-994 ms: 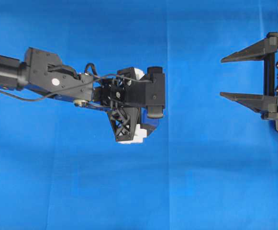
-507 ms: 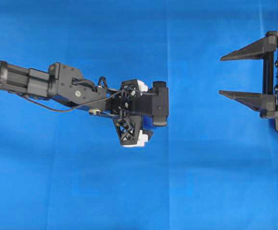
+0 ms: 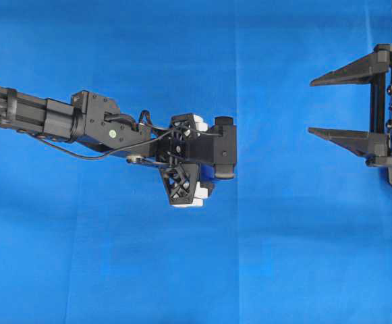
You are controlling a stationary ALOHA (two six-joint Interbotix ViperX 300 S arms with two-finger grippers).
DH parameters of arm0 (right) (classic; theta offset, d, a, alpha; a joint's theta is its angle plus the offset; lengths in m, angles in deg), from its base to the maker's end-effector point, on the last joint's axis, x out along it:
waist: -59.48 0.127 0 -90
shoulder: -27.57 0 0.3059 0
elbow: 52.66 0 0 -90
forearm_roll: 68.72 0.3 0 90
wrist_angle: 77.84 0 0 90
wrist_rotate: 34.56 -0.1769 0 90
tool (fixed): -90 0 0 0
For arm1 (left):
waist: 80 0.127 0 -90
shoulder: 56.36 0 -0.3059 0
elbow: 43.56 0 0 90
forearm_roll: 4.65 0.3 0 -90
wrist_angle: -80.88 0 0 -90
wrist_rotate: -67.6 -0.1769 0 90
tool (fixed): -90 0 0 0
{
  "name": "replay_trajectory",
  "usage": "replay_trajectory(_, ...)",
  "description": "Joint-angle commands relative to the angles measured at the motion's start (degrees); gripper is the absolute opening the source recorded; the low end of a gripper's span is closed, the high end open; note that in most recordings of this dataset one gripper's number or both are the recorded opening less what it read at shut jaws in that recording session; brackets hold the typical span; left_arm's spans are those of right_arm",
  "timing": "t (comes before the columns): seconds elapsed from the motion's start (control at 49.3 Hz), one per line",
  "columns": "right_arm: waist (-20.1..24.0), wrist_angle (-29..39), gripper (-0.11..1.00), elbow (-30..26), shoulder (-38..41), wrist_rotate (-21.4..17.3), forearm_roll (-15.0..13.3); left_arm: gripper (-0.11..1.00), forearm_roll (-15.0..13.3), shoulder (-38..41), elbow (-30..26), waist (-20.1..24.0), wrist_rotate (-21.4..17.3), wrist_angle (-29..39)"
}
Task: Handover the blue block to the right arm after grasping it with the left arm, then place it in the designated position.
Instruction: 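Close the left gripper on the blue cube and lift it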
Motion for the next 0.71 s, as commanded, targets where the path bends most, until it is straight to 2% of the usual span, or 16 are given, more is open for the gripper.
replay_trajectory(0.0,-0.2,-0.3,0.97,-1.2,0.4,0.0,0.2,0.63,0.1,-1.1,-1.0,0.2,-0.2,-0.2)
replay_trajectory(0.061,-0.2,-0.3,0.97,-1.2,0.4,0.0,0.2,0.48,0.1,-1.1,-0.7,0.3,-0.2,-0.2)
replay_trajectory(0.507,-0.2,0.1,0.97,-1.4,0.3,0.0,0.1,0.48,0.1,-1.6,-0.5,1.3,0.3,0.2)
replay_trajectory(0.689,-0.2,0.1,0.97,-1.4,0.4,0.0,0.2,0.48,0.2,-4.0,-0.8,1.1,0.3,2.7)
